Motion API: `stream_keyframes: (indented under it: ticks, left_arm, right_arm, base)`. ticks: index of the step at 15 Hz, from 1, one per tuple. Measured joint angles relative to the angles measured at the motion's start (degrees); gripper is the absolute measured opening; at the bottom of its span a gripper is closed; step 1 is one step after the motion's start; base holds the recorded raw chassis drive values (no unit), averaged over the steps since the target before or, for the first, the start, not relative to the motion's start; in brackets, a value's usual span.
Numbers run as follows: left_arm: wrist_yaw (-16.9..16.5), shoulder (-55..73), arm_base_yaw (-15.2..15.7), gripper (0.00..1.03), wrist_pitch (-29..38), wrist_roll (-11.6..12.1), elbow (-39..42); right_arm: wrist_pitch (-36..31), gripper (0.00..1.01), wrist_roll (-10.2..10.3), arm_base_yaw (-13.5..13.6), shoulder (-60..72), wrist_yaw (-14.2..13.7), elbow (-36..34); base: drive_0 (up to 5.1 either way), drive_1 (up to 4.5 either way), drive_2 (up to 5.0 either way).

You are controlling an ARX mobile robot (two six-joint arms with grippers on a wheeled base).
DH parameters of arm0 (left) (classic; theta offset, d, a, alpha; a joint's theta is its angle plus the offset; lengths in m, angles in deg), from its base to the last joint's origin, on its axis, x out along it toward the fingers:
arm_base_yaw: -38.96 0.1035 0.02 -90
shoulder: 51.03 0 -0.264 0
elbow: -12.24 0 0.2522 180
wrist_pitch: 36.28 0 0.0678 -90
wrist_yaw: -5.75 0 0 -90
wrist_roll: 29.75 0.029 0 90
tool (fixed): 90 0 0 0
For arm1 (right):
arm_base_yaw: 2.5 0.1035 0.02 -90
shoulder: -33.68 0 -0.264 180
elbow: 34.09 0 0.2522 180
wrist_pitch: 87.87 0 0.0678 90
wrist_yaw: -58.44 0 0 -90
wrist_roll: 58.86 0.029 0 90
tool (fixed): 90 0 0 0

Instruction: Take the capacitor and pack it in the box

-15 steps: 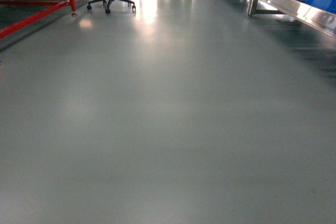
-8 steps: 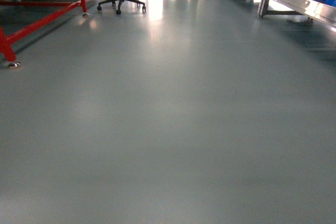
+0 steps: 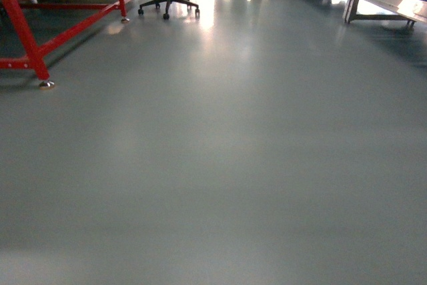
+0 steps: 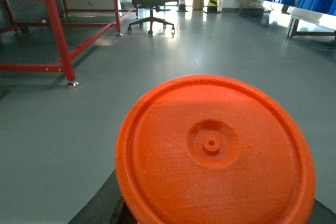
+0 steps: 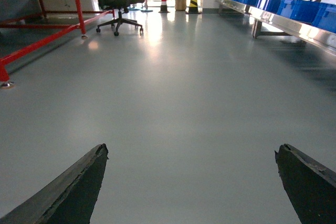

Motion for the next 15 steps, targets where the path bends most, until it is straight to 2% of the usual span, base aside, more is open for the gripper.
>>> stream_keyframes:
  ticks: [15]
  left_arm:
    - [0.00,0.00,0.00,0.44,-0.09,0.00,0.00]
  right_arm:
    - [0.17,0.98,0.00,0.00,0.02,0.00,0.00]
  base:
    - [-5.0,2.43,2.4]
